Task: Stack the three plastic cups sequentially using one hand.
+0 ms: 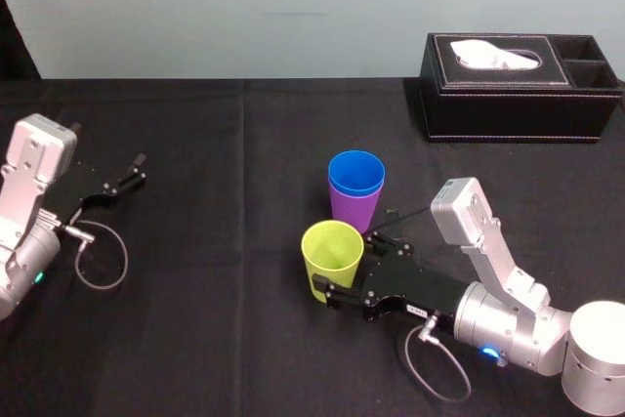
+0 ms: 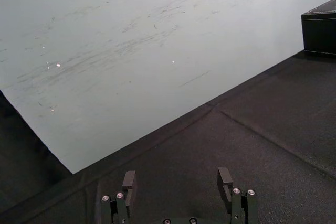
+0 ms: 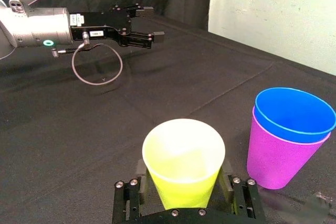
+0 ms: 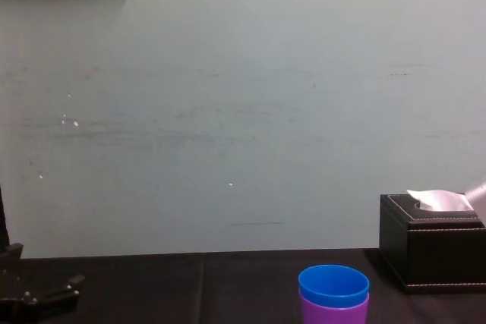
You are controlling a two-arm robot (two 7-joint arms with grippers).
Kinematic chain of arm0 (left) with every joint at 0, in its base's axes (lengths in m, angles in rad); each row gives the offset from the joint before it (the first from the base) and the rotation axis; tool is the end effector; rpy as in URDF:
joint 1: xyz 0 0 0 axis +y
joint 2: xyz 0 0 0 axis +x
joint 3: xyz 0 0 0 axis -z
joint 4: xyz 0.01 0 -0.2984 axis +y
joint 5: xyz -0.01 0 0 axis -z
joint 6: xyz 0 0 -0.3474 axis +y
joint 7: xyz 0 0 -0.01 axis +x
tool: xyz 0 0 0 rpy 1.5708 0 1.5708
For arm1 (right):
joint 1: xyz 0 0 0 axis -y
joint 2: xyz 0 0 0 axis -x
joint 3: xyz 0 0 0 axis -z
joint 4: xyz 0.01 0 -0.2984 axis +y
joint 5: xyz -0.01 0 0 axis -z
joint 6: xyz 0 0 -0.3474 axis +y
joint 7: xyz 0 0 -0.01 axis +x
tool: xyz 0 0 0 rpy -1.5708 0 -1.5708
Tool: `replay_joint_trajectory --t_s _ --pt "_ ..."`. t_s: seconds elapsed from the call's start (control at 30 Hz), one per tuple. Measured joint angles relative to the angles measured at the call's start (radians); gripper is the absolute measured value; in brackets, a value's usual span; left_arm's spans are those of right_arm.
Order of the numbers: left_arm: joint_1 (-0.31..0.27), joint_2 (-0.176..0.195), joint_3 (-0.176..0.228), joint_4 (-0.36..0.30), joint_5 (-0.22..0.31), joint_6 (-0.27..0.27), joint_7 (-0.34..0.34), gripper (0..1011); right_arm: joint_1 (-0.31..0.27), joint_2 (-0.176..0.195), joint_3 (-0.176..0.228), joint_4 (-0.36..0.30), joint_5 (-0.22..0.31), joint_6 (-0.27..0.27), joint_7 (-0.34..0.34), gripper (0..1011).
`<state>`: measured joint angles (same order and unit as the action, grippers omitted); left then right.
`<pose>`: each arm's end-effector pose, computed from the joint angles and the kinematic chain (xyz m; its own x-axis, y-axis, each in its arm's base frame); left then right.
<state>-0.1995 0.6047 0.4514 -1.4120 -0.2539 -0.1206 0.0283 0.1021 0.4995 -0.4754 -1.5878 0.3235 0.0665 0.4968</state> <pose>0.3959 0.0772 -0.3164 0.2923 0.8803 0.3737 -0.9552 0.2874 0.0702 0.3603 0.0027 -0.3115 0.8021 -0.5939 0.0628 0.5901 0.7721 -0.2359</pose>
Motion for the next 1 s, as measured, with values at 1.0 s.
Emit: replay_joint_trajectory --t_s 1.0 --pt "0.000 0.000 0.000 0.000 0.000 0.000 0.000 1011 -0.008 0.021 0.036 -0.101 0.071 0.079 -0.005 723"
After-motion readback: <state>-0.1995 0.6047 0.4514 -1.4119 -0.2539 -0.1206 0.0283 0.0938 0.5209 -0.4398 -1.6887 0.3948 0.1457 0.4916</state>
